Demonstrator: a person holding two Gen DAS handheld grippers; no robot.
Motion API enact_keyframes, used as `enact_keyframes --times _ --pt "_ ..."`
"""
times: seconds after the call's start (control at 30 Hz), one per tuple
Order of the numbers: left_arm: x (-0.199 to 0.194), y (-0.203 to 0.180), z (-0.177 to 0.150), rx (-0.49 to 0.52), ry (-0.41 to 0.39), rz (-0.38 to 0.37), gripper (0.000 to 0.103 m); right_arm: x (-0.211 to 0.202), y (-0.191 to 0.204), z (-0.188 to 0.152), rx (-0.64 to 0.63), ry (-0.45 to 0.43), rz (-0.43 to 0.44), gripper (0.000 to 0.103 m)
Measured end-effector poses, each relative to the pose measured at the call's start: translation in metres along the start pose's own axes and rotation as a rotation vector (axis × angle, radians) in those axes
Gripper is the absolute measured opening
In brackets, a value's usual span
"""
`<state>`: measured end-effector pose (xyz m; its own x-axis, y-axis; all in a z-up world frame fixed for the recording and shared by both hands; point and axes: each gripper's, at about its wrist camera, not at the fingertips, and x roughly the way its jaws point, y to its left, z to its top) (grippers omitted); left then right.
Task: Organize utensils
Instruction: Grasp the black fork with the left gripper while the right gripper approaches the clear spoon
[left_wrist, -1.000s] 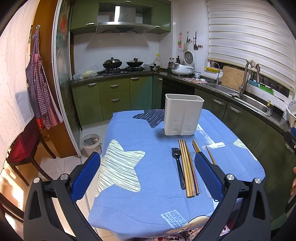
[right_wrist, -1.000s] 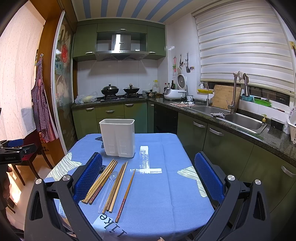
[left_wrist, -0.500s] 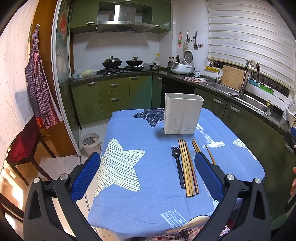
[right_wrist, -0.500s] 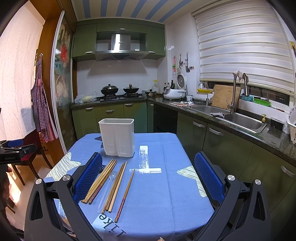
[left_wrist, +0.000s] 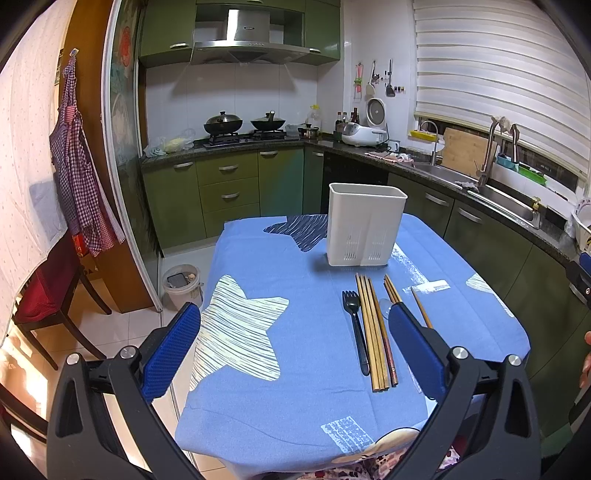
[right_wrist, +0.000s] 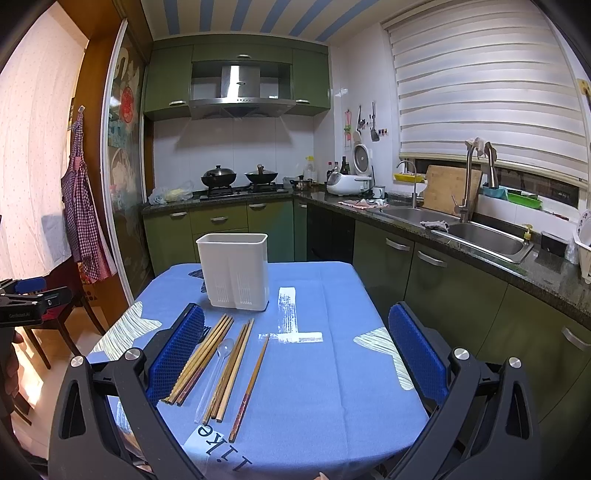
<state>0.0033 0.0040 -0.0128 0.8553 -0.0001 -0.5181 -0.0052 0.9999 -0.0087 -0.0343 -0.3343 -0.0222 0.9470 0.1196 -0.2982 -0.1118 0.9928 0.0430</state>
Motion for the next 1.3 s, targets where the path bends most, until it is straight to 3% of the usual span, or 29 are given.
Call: enact_keyframes --times 0.37,0.6,0.83,1.03,1.07,1.3 --pt "0.003 -0.001 -0.001 0.005 0.01 -0.002 0.097 0.005 -0.003 0.002 0.0 0.015 0.001 0.099" --pt "0.041 -0.014 0.008 0.034 0.105 -0.051 0.097 0.041 -0.011 0.007 -0.032 0.081 -0.035 0.099" --pt "0.105 -0.043 0.014 0.089 0.241 -0.043 0.097 0.114 -0.022 -0.001 -0.08 0.232 -0.081 0.099" --pt "0.168 -0.062 0.016 0.102 0.37 -0.036 0.097 0.175 -0.039 -0.02 -0.045 0.39 -0.037 0.099" --pt "0.175 -0.064 0.016 0.102 0.384 -0.036 0.096 0.183 -0.042 -0.023 -0.025 0.411 -0.024 0.099" --pt "0.217 -0.071 0.018 0.093 0.504 -0.022 0.056 0.211 -0.057 -0.029 0.079 0.484 0.016 0.099"
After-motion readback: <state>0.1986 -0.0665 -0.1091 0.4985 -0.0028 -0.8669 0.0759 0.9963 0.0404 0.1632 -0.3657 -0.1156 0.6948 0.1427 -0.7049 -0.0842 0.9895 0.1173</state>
